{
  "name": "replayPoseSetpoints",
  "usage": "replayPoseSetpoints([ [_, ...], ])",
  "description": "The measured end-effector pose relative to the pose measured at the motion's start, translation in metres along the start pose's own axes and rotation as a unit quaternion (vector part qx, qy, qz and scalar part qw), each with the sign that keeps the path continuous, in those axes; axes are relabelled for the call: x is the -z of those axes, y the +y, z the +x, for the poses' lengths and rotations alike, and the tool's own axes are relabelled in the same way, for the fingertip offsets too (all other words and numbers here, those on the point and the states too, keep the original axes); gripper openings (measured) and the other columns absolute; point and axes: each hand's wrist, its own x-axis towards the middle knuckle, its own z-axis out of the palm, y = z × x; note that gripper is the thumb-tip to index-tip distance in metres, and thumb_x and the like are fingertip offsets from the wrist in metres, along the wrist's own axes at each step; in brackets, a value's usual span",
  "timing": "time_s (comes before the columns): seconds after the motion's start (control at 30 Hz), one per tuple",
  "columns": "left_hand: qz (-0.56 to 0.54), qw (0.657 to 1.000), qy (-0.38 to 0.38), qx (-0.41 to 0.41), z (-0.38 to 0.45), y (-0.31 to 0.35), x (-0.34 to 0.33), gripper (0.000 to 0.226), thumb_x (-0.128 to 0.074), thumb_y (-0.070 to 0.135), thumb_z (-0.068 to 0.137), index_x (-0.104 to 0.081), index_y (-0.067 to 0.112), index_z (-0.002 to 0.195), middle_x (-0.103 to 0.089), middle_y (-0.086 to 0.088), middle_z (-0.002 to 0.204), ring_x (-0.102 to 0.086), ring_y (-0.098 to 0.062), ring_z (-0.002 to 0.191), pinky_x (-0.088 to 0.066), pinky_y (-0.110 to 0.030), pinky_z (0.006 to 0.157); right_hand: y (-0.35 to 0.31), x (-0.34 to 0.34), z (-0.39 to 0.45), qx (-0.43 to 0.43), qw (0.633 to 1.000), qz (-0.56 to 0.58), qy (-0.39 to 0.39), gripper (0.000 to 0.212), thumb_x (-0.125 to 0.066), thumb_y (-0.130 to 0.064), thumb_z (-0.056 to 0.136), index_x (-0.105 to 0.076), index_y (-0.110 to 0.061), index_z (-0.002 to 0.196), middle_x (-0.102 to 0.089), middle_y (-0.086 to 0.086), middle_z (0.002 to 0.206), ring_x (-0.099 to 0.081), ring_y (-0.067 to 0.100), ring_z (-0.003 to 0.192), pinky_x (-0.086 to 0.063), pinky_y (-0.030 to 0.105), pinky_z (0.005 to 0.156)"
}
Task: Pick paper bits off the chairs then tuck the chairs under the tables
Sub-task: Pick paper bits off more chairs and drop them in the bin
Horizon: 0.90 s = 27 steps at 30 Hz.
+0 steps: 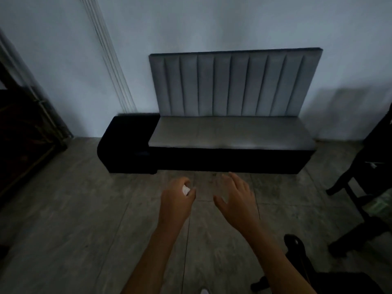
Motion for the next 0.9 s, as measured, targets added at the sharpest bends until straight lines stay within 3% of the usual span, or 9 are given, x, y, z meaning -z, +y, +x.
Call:
replayPoseSetpoints([
  [0.17, 0.008, 0.998, -0.044, -0.041, 0.098, -0.002, -0.052, 0.019, -0.077, 0.012, 0.078, -0.070, 0.007, 0.095, -0.067, -0.006, 0.088, -0.059, -0.017, 0.078, -0.044, -0.027, 0.070, 0.021, 0.006, 0.091, -0.040, 0.999, -0.014, -0.002, 0.071, -0.054, -0.055, 0.087, -0.029, -0.028, 0.148, -0.022, 0.000, 0.160, -0.021, 0.025, 0.145, -0.026, 0.049, 0.112],
  [0.43, -0.026, 0.986, -0.125, -0.111, 0.215, 0.027, -0.154, 0.026, -0.078, 0.013, 0.077, -0.070, 0.008, 0.101, -0.065, -0.007, 0.093, -0.061, -0.020, 0.081, -0.045, -0.026, 0.072, 0.083, 0.034, 0.195, -0.098, 0.991, -0.083, 0.034, 0.072, -0.048, -0.057, 0.084, -0.035, -0.026, 0.147, -0.034, 0.000, 0.155, -0.028, 0.025, 0.142, -0.027, 0.048, 0.112],
  [0.73, -0.076, 0.953, -0.239, -0.172, 0.338, 0.058, -0.299, 0.026, -0.076, 0.015, 0.081, -0.068, 0.007, 0.104, -0.068, -0.011, 0.101, -0.062, -0.024, 0.091, -0.052, -0.039, 0.080, 0.173, 0.063, 0.311, -0.204, 0.965, -0.153, 0.061, 0.066, -0.045, -0.058, 0.090, -0.034, -0.025, 0.147, -0.032, 0.001, 0.156, -0.028, 0.027, 0.142, -0.023, 0.049, 0.113],
  [0.9, -0.110, 0.927, -0.293, -0.207, 0.389, 0.100, -0.376, 0.031, -0.073, 0.020, 0.084, -0.067, 0.009, 0.112, -0.067, -0.011, 0.107, -0.062, -0.024, 0.095, -0.051, -0.036, 0.082, 0.226, 0.090, 0.351, -0.276, 0.944, -0.169, 0.070, 0.065, -0.041, -0.059, 0.089, -0.034, -0.028, 0.146, -0.034, 0.000, 0.153, -0.030, 0.026, 0.139, -0.027, 0.048, 0.111],
])
